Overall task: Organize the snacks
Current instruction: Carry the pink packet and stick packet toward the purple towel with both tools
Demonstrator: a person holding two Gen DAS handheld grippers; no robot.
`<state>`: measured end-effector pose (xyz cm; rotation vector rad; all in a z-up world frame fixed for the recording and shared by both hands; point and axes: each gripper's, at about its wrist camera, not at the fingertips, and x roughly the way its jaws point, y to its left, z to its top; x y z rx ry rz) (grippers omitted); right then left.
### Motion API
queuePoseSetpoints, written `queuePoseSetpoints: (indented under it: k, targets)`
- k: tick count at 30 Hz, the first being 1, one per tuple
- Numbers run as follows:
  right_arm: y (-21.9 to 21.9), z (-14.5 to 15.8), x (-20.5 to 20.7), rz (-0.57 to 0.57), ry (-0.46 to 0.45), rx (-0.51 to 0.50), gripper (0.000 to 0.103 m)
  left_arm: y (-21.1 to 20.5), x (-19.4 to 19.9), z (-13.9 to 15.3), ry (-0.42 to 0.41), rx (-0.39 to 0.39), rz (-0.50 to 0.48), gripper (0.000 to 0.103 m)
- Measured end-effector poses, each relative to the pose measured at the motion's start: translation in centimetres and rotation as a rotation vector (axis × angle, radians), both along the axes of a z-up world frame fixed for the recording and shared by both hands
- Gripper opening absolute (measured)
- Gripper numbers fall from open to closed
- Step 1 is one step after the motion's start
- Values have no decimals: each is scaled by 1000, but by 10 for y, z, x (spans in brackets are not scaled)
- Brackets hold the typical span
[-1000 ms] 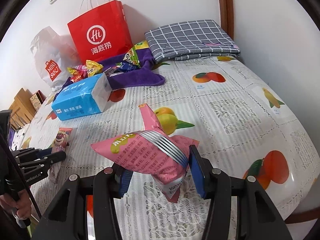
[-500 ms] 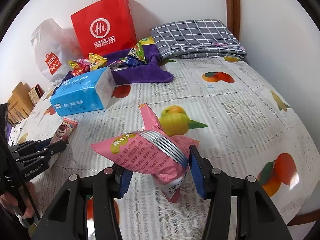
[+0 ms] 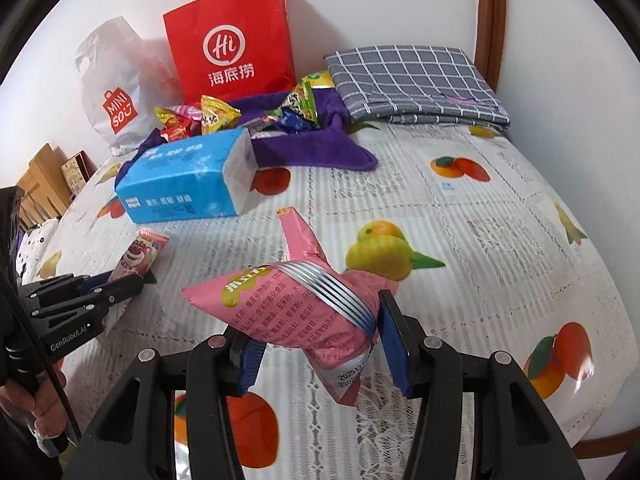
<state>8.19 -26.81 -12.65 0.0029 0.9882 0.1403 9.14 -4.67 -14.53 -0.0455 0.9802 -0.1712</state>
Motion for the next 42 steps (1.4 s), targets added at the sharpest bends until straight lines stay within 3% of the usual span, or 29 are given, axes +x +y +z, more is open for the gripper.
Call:
queuePoseSetpoints:
  k: [20, 33, 42]
  targets:
    - [36, 61, 22, 12, -94, 25, 51, 34, 10, 65, -77, -22, 27, 18]
    - [50, 89, 45, 46, -147, 66, 51, 43, 27, 94, -97, -24, 49, 18]
    - [63, 95, 55, 82, -165, 61, 51, 49, 41, 96, -87, -33, 57, 18]
